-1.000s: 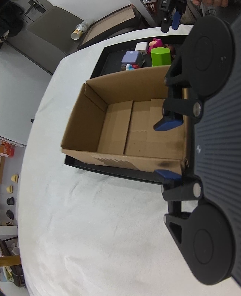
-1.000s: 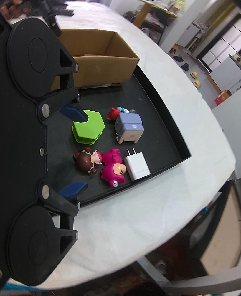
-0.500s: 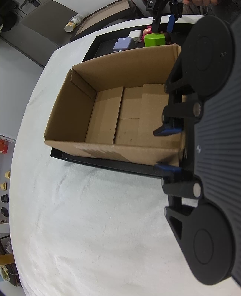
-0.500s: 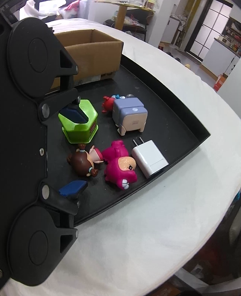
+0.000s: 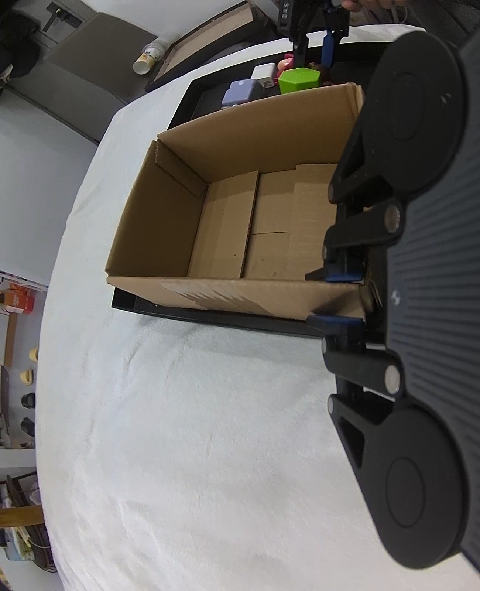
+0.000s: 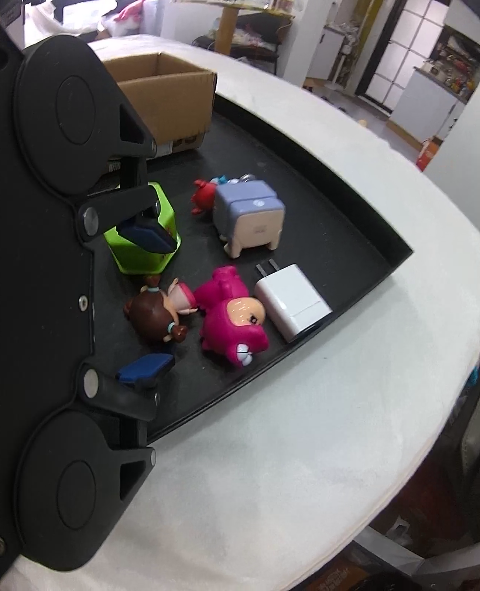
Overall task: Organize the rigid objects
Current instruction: 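Close the right gripper on the brown doll figure and lift it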
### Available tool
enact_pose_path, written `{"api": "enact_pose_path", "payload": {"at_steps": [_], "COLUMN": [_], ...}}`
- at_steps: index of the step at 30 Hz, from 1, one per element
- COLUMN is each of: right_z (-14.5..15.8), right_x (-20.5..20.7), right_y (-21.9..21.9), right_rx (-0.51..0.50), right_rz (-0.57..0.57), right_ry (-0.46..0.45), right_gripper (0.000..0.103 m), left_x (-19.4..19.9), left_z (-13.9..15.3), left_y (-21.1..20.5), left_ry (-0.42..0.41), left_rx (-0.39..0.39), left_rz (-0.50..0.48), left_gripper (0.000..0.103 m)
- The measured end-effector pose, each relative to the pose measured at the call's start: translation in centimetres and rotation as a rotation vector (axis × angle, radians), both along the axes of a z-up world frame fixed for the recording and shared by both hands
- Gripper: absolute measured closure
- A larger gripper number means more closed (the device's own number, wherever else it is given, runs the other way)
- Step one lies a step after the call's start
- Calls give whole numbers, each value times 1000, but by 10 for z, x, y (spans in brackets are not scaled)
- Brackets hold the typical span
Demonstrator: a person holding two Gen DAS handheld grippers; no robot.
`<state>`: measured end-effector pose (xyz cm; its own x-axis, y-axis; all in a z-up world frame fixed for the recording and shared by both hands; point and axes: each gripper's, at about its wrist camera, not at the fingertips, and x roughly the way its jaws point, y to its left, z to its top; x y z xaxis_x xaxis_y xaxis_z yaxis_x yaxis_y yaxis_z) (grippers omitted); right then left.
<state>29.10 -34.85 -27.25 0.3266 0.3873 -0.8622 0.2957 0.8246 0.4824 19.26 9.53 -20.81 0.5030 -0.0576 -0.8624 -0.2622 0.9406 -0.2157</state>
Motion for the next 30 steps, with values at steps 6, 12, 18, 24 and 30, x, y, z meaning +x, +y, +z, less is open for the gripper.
{"api": "enact_pose_path", "payload": {"at_steps": [6,12,18,24,30], "right_z": [-4,4,20,43,71], "right_x": [-1,-10,-20,-26,-29], "right_y": [2,1,0,8,29], "right_rx": [-5,-8,-13,-11,-6], "right_rz": [9,19,30,56,90], "right_ry": [17,-2,-34,-71,-121], "right_gripper": [61,62,62,62,62], "left_x": [-2,-4,-6,-9,-15], "left_z": [-3,-4,-1,1,3], "left_y": [4,6,2,4,7], "left_ry": [-23,-33,-31,-32,-46], "left_rx": [-6,-23,-7,-14,-33], "left_rz": [5,20,2,-4,-12], "left_gripper": [88,87,87,87,85]}}
